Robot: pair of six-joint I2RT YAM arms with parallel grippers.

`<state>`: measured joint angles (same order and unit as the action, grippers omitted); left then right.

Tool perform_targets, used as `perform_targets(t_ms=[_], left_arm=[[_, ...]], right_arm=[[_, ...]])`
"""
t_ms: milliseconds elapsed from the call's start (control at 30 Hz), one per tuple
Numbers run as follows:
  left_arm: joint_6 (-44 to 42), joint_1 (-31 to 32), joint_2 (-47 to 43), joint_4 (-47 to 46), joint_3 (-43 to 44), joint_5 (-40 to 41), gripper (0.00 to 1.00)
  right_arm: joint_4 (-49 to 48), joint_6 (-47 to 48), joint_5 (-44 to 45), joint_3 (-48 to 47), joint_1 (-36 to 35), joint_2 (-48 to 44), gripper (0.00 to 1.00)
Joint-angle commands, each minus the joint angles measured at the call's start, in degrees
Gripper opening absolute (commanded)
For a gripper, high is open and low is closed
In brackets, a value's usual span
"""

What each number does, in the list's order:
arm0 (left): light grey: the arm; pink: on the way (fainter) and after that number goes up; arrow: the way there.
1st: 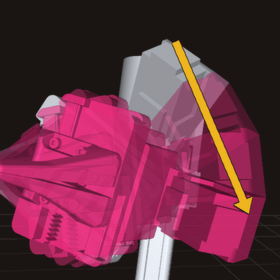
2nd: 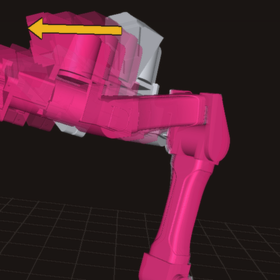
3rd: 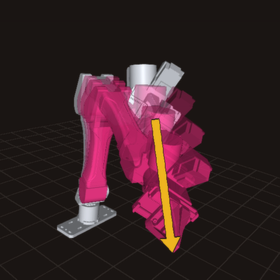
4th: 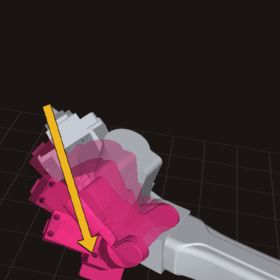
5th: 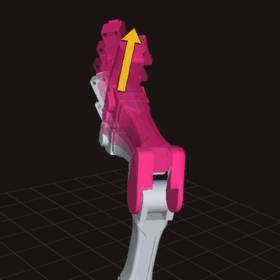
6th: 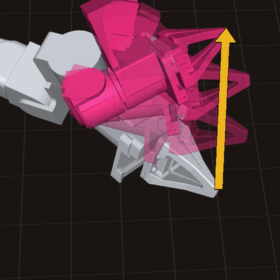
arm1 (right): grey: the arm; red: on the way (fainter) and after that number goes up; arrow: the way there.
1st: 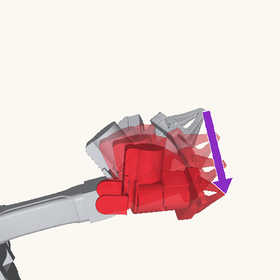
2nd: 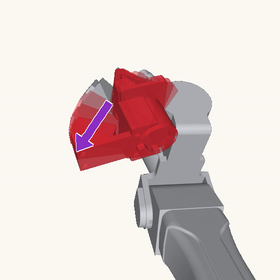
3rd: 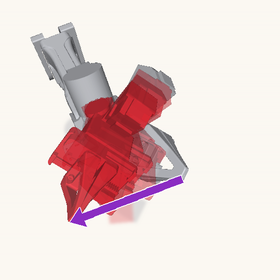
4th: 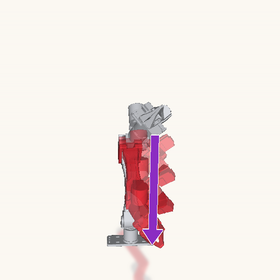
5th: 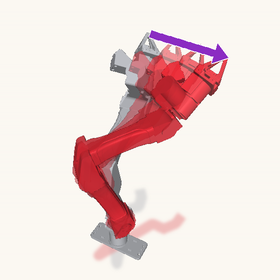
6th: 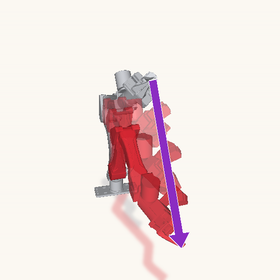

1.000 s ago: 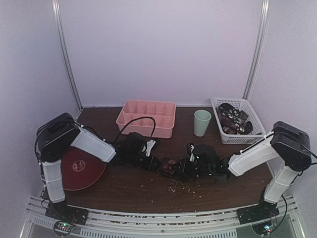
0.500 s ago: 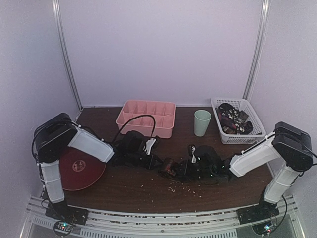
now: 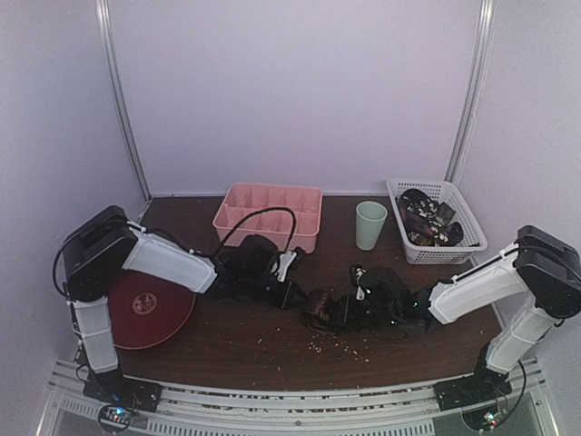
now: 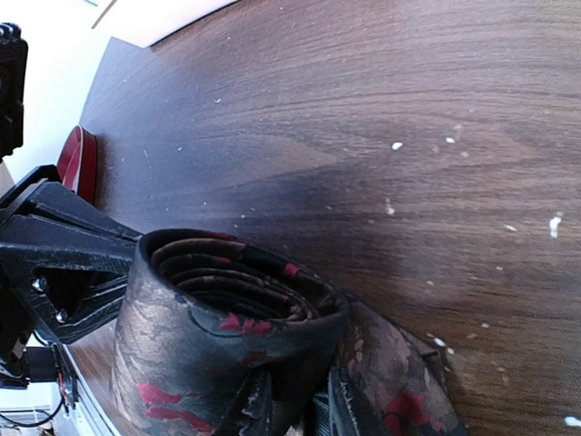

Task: Roll the ties
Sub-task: Roll the tie at the center of the board.

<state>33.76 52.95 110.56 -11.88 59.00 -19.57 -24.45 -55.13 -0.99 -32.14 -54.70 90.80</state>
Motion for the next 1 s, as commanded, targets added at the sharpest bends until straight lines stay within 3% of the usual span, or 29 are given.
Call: perform_targets(t_ms=[0, 533, 967], left_arm=[[-1.2, 1.6, -1.4, 3.1, 2.7, 0.4, 0.04], [-1.0, 4.7, -0.4, 12.9, 9.6, 5.4, 0.0], [0.3, 7.4, -0.4, 15.5, 12.4, 7.2, 0.0]], right_arm=[[1.6, 2.0, 2.1, 1.6, -0.3, -2.0, 0.24], [1.1, 2.1, 3.3, 5.3, -0.3, -4.6, 0.2], [-1.9, 3.4, 2.1, 7.4, -0.3, -7.0, 0.13]])
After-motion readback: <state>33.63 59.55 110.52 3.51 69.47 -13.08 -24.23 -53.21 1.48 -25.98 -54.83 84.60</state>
